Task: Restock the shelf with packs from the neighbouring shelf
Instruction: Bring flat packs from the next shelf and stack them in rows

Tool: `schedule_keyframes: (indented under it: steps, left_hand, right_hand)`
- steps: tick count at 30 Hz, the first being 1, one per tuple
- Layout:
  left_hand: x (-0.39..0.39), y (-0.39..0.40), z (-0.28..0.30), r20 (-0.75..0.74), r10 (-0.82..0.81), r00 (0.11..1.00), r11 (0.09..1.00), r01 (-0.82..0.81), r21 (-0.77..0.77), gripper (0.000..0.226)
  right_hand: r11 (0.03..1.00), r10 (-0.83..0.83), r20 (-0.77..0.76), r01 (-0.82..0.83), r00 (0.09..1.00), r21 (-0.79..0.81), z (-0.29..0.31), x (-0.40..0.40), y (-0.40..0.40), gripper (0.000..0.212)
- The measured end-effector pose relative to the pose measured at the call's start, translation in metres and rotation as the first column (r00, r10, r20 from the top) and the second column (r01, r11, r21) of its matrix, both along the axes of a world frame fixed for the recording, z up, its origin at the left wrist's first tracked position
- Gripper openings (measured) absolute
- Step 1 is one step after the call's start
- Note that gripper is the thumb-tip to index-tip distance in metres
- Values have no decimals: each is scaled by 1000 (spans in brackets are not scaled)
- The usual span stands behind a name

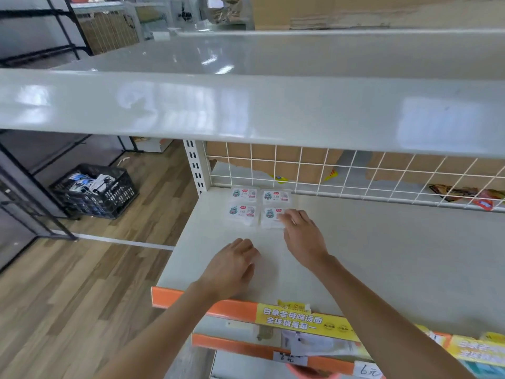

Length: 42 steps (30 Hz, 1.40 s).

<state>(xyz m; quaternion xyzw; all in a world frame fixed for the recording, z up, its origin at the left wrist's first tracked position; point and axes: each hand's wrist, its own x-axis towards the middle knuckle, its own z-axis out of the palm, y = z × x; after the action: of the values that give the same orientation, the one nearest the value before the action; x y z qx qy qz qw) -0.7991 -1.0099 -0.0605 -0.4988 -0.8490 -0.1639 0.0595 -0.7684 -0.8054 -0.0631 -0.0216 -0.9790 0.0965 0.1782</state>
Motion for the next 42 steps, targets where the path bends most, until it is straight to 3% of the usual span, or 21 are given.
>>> schedule_keyframes:
  steps: [8, 12, 15, 20, 25, 33, 36, 42]
  left_hand:
    - [12, 55, 2, 29, -196, 980, 980, 197, -39, 27]
    - [38, 109, 5, 41, -346, 938, 936, 347, -51, 32]
    - [78, 159, 10, 2, -448, 894, 893, 448, -43, 29]
    - [156, 251, 18, -45, -617, 786, 787, 616, -26, 26]
    - [250, 346, 25, -91, -694, 714, 717, 697, -7, 28]
    - [355, 439, 29, -18, -769, 639, 639, 769, 14, 35]
    - [366, 473, 32, -4, -753, 658, 658, 753, 12, 38]
    - [370, 567, 32, 14, -646, 764, 764, 645, 31, 16]
  right_hand:
    - [997, -20, 111, 29, 994, -78, 5, 72, 17, 29]
    - [996, -57, 108, 64, 993, -58, 15, 144, 50, 35]
    - [981, -193, 202, 195, 960, 13, 22, 205, 85, 33]
    - [937, -343, 216, 348, 914, 14, 32, 320, 151, 37]
    - [845, -535, 114, 531, 837, 67, 36, 424, 209, 41]
    - [736, -665, 119, 674, 737, -62, 34, 516, 274, 36]
    - [728, -676, 95, 683, 730, -69, 33, 530, 301, 36]
    - [724, -672, 138, 685, 728, -82, 31, 550, 380, 37]
